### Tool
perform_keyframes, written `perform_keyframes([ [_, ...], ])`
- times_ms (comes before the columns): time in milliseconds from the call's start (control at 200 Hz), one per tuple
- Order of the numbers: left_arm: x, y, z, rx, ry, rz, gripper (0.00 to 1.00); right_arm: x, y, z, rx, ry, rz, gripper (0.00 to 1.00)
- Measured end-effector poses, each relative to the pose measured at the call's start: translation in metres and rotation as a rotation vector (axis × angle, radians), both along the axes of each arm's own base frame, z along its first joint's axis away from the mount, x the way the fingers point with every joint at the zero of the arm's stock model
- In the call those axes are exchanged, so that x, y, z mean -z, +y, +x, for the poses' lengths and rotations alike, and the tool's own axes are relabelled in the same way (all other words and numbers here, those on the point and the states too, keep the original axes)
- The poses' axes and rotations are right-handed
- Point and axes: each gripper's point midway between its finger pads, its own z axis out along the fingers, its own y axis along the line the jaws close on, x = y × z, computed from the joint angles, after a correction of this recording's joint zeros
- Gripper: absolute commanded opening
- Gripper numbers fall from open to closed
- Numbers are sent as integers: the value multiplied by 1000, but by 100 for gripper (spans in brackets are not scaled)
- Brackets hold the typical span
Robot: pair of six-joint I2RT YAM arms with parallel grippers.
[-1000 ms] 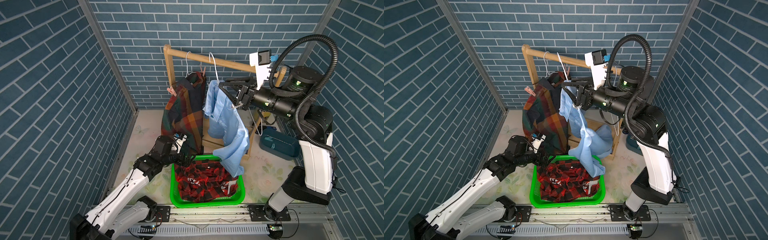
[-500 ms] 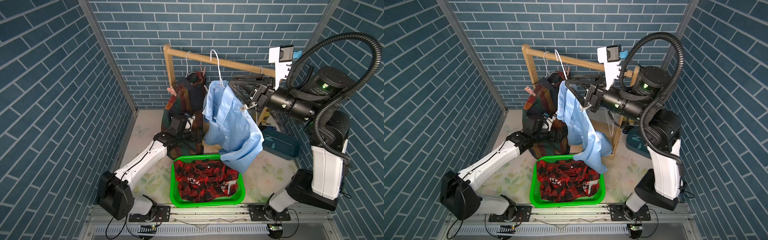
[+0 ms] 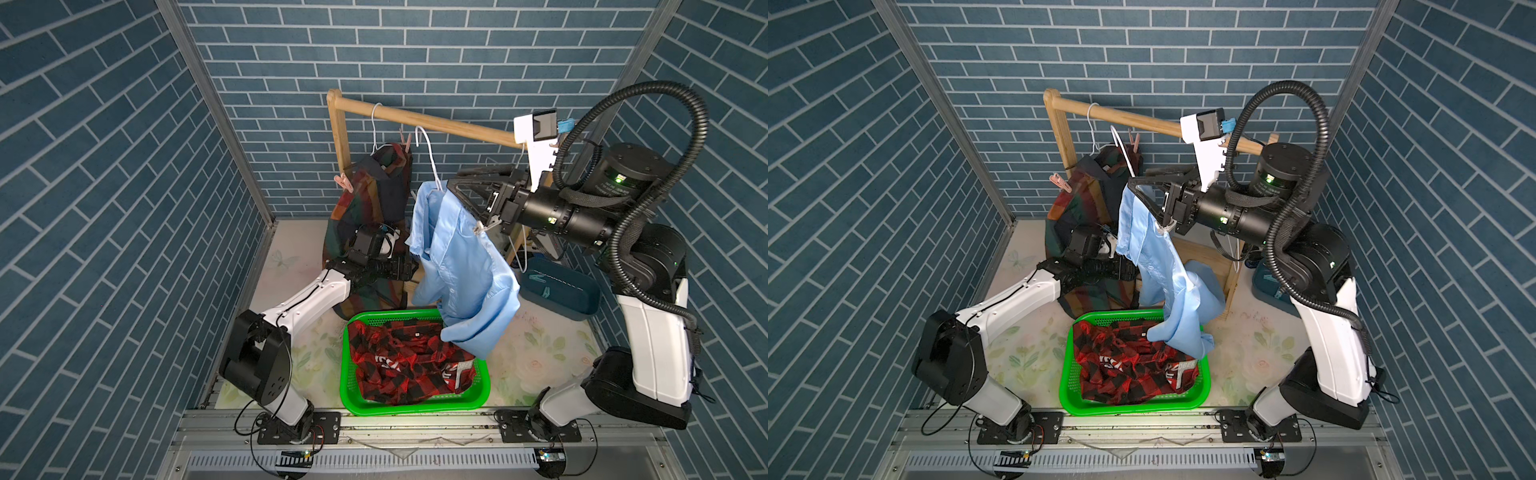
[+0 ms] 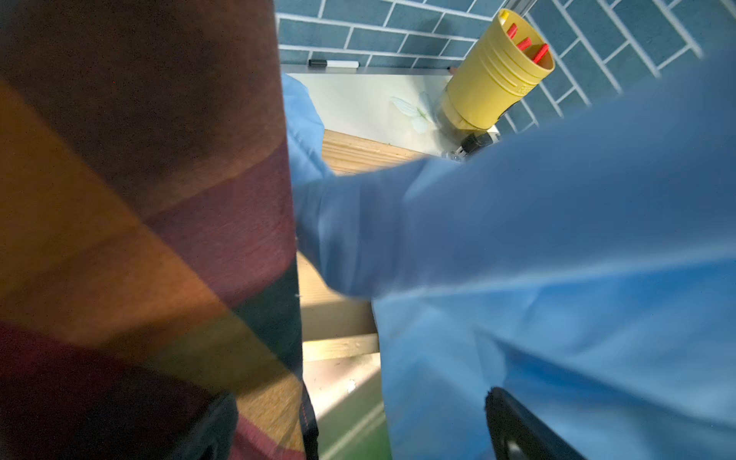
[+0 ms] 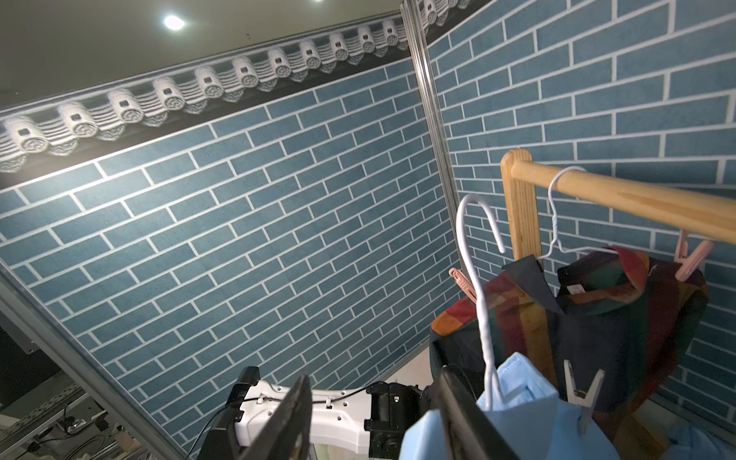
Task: Remove the clothespins securing long-sleeve shirts to the hanger
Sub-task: Place the long-sleeve shirt at the bin.
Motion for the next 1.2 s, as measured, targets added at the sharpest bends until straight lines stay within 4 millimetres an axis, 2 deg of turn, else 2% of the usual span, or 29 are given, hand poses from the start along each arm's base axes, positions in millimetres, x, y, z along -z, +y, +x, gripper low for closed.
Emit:
perform_keyframes([
  [85,0,3,-8,11,-13,-11,100,14,5,6,10,27,-30,0],
  [170,-7,14,-23,14,-39,6,100,23,7,10,19,42,-47,0],
  [290,-32,36,-40,6,-113,72,100,28,6,11,23,49,-55,0],
  [480,-60,75,-70,-4,-238,144,100,28,2,7,24,41,-45,0],
  [585,-87,90,-78,-8,-339,122,100,28,1,6,20,39,-43,0],
  [745,-134,87,-62,50,-507,21,100,31,4,3,-2,43,-48,0],
  [900,-175,72,-23,173,-614,-97,100,32,6,-3,-37,44,-49,0],
  [1025,-220,66,10,289,-712,-186,100,31,7,-9,-68,44,-48,0],
  [1125,-244,58,17,425,-758,-244,100,32,7,-11,-81,45,-49,0],
  [1200,-252,47,9,552,-771,-246,100,32,8,-12,-87,46,-49,0],
])
